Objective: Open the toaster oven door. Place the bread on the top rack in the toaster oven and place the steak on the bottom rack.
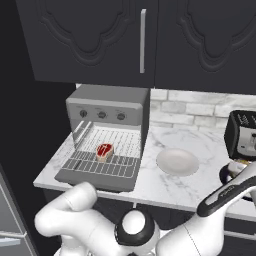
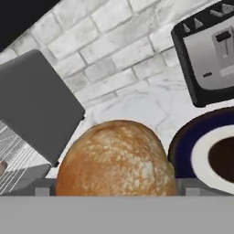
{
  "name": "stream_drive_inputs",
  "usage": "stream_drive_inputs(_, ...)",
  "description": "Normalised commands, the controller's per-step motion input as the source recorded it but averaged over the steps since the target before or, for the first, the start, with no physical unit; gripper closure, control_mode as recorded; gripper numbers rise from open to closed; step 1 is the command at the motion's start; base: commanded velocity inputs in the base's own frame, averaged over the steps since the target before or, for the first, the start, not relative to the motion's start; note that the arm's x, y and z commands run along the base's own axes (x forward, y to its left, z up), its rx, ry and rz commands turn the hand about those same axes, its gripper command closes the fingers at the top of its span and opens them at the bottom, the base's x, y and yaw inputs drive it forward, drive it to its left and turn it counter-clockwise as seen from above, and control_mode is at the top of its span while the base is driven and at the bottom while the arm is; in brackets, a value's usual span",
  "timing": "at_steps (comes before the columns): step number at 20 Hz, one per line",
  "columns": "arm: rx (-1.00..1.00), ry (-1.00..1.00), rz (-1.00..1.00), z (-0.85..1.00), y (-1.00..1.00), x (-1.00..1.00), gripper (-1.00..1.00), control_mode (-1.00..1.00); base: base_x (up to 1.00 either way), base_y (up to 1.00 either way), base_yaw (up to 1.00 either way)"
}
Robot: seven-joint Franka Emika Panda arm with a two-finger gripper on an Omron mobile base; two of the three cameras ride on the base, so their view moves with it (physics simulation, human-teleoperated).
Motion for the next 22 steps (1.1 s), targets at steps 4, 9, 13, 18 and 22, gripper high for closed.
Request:
stream_drive_inputs(4,-0.38,-0.1,0.29,0.75,0.99,-0.91,1.0,-1.0,0.0,0.0,0.0)
stream_drive_inputs(9,-0.51,-0.05,0.23,0.57,1.0,-1.0,1.0,-1.0,0.0,0.0,0.0)
stream_drive_inputs(13,-0.52,-0.1,0.16,0.41,1.0,-0.93,1.0,-1.0,0.0,0.0,0.0)
stream_drive_inputs(18,-0.48,-0.07,0.14,0.29,1.0,-0.79,1.0,-1.0,0.0,0.0,0.0)
stream_drive_inputs(22,-0.34,-0.03,0.11,0.09,1.0,-0.77,1.0,-1.0,0.0,0.0,0.0)
